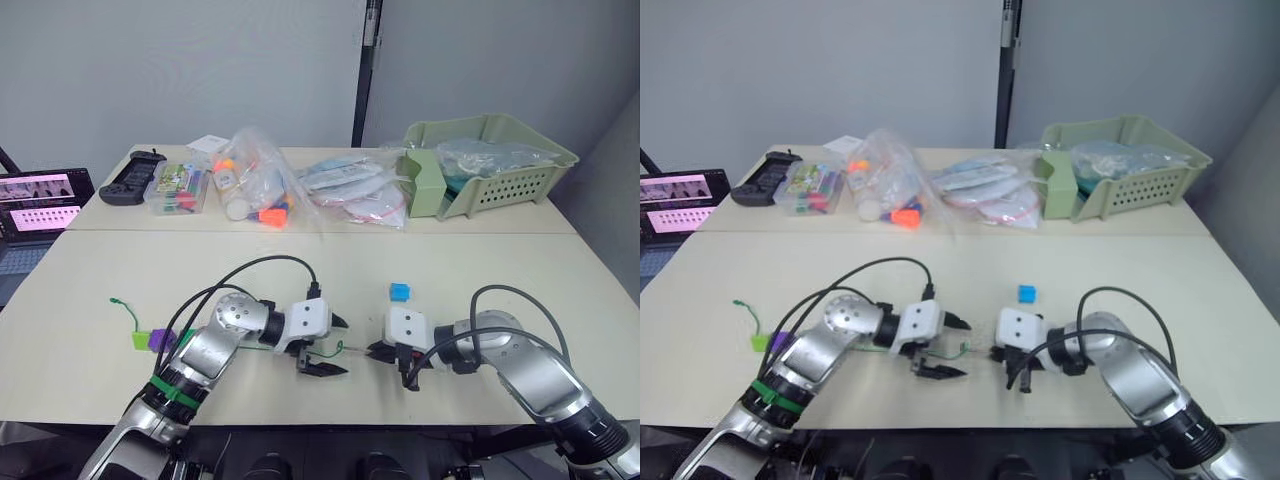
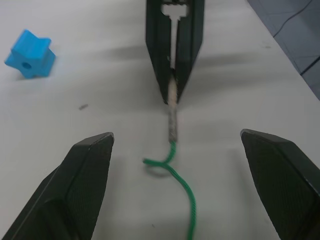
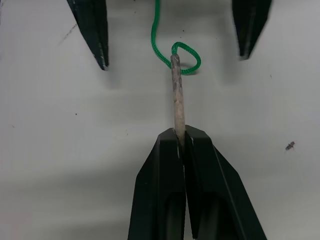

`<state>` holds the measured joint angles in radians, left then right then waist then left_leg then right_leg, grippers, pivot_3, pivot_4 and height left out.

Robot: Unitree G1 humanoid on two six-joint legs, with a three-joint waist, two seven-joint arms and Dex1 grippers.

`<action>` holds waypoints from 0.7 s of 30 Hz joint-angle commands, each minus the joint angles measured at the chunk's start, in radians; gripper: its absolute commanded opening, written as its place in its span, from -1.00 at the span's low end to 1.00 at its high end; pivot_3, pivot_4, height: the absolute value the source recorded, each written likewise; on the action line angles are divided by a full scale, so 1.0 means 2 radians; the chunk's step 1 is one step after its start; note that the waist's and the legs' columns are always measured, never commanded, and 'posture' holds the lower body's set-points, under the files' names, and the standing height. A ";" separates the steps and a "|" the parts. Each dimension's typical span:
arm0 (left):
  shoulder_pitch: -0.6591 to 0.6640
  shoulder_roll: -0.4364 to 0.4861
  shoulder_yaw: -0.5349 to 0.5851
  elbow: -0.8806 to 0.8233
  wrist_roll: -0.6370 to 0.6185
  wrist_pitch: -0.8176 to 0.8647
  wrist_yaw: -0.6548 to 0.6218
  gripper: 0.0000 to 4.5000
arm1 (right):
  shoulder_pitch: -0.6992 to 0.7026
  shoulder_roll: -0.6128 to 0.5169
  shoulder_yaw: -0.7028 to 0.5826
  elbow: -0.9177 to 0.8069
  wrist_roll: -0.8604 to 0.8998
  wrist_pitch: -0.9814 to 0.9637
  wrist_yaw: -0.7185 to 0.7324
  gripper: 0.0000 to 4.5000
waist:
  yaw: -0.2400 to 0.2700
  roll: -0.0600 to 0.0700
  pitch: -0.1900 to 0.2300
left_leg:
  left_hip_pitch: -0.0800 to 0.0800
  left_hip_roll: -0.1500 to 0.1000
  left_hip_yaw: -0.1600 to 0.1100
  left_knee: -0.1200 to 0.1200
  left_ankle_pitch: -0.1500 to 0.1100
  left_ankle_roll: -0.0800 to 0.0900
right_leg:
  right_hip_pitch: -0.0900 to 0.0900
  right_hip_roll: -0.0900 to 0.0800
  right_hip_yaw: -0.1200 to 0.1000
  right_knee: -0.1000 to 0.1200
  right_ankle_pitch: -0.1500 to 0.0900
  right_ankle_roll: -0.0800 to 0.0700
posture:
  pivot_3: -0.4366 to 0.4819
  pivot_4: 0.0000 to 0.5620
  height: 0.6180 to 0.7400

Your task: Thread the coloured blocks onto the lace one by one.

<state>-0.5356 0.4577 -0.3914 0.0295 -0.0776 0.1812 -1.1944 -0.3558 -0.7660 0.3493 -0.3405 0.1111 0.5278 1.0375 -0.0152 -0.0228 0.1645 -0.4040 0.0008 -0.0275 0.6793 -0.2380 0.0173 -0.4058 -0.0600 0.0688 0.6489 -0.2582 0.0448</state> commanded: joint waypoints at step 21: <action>-0.009 -0.003 -0.006 -0.021 -0.001 0.041 0.013 -0.99 | -0.002 0.002 -0.007 -0.021 0.000 0.007 0.000 -1.00 | 0.001 0.000 0.000 | 0.000 0.000 0.000 0.000 0.000 0.000 | 0.000 0.000 0.000 0.000 0.000 0.000 | -0.05 -0.47 1.00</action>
<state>-0.5368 0.4501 -0.4016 0.0136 -0.0797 0.2649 -1.1697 -0.3545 -0.7647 0.3493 -0.3459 0.1016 0.5422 1.0381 -0.0126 -0.0228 0.1645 -0.4041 0.0002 -0.0279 0.6796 -0.2380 0.0173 -0.4054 -0.0605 0.0688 0.6486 -0.2582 0.0449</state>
